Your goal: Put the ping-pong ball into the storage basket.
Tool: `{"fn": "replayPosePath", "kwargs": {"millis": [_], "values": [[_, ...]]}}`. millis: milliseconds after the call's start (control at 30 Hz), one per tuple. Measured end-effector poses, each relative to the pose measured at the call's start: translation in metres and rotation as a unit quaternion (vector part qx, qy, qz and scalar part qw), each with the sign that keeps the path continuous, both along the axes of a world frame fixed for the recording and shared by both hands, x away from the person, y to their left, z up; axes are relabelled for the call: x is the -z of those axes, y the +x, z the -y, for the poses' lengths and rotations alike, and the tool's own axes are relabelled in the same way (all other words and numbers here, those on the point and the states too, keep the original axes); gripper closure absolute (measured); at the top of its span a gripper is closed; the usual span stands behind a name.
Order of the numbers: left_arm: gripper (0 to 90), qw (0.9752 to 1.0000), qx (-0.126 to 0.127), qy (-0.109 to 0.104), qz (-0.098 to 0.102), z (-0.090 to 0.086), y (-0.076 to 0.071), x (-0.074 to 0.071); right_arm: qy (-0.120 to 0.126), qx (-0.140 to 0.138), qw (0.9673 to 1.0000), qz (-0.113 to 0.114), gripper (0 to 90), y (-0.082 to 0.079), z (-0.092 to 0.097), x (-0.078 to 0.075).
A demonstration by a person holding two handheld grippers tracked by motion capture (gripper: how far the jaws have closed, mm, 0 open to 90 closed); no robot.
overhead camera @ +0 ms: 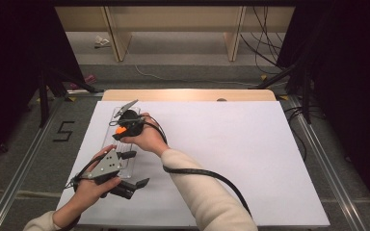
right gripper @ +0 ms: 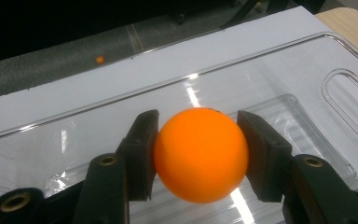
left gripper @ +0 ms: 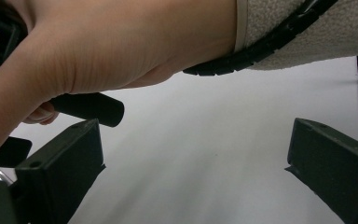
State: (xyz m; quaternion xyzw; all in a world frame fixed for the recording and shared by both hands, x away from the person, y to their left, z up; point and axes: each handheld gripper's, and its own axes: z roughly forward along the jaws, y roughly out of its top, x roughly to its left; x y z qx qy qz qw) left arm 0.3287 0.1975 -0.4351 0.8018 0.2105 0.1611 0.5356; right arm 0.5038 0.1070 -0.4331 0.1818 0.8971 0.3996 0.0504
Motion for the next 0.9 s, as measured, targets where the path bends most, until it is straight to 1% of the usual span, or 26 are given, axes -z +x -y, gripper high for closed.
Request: {"fn": "replayPosePath", "kwargs": {"millis": [400,900], "values": [[3.0,1.0,0.0,0.0,0.0,0.0001,0.0,0.0,-0.004,0.0,1.0,-0.007,51.3,-0.0003,-0.001,0.0035],[3.0,1.0,0.001,0.0,0.0,0.0002,0.0001,0.0001,-0.008,-0.001,0.9999,-0.009,51.2,-0.0008,-0.0014,0.0091]]}}
